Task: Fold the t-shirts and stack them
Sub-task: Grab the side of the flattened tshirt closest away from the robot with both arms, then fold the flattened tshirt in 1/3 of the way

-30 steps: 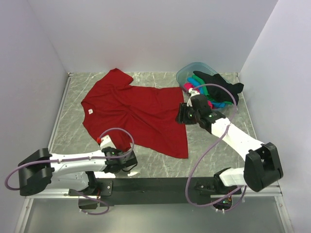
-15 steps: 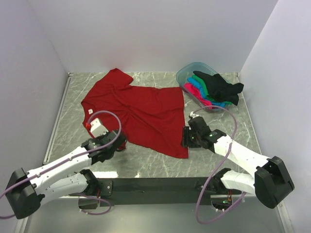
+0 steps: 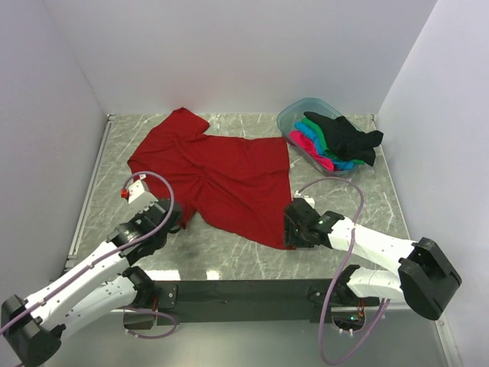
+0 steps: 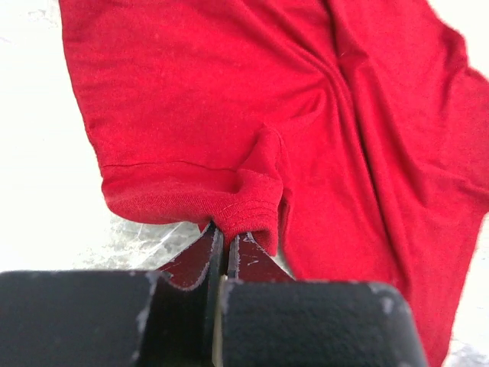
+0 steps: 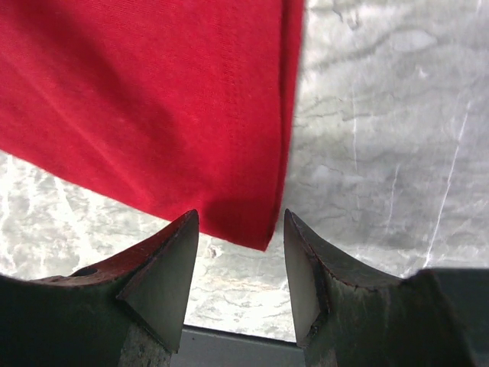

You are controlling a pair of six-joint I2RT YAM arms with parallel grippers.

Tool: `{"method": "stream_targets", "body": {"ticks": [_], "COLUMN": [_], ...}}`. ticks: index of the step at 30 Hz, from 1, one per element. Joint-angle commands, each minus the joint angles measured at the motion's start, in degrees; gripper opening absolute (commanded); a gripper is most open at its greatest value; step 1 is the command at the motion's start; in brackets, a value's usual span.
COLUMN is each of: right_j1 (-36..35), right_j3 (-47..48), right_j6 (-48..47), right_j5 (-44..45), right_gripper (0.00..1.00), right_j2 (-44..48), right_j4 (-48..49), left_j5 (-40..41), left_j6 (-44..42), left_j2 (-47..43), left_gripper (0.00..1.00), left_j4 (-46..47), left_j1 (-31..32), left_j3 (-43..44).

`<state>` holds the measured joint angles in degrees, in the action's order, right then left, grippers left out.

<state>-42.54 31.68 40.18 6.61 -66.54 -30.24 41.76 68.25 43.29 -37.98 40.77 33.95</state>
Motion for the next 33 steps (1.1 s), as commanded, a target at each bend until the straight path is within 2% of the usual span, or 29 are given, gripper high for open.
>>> {"method": "stream_targets", "body": {"ticks": [1, 3, 5, 6, 7, 9, 10, 15, 22, 33], "right_j1": [-0.8, -1.2, -2.0, -2.4, -2.7, -3.6, -3.9, -8.1, -13.5, -20.1], "right_j3": [-0.9, -1.2, -1.4, -1.4, -1.4, -1.1, -0.8, 0.3, 2.4, 3.6], "right_j6": [3.5, 4.0, 4.3, 4.5, 4.7, 5.3, 5.7, 8.9, 12.8, 17.9], "right_j5": [3.1, 2.4, 2.1, 1.7, 1.7, 1.8, 1.9, 1.4, 0.2, -0.9], "right_gripper": [0.56, 0.55, 0.48, 0.42, 0.28, 0.15, 0.00, 0.00, 0.00, 0.00], "right_j2": [-1.0, -2.5, -3.2, -3.3, -3.6, -3.2, -2.2, 3.9, 7.8, 9.1], "right_j4": [-0.9, -0.4, -0.3, -0.3, -0.6, -2.6, -4.7, -11.4, -19.9, -23.6], "left_j5": [0.5, 0.2, 0.3, 0.5, 0.6, 0.8, 0.9, 1.7, 0.8, -1.1], "left_j6": [-2.4, -2.8, -2.8, -2.9, -2.9, -2.7, -2.6, -1.5, -0.8, -1.4], "left_j2": [-2.3, -3.0, -3.6, -3.9, -4.3, -5.4, -5.9, -10.8, -15.5, -21.1], "left_gripper": [0.01, 0.01, 0.01, 0.01, 0.01, 0.01, 0.00, 0.00, 0.01, 0.01], "left_j4": [-0.7, -1.0, -1.7, -1.9, -2.4, -3.2, -4.5, -7.7, -11.3, -16.7], "left_j1": [-0.7, -0.9, -0.9, -0.9, -0.9, -0.9, -0.9, -0.9, -0.9, -0.9], "left_j3": [-0.2, -0.1, 0.2, 0.3, 0.7, 1.2, 1.9, 3.6, 5.9, 10.7]}}
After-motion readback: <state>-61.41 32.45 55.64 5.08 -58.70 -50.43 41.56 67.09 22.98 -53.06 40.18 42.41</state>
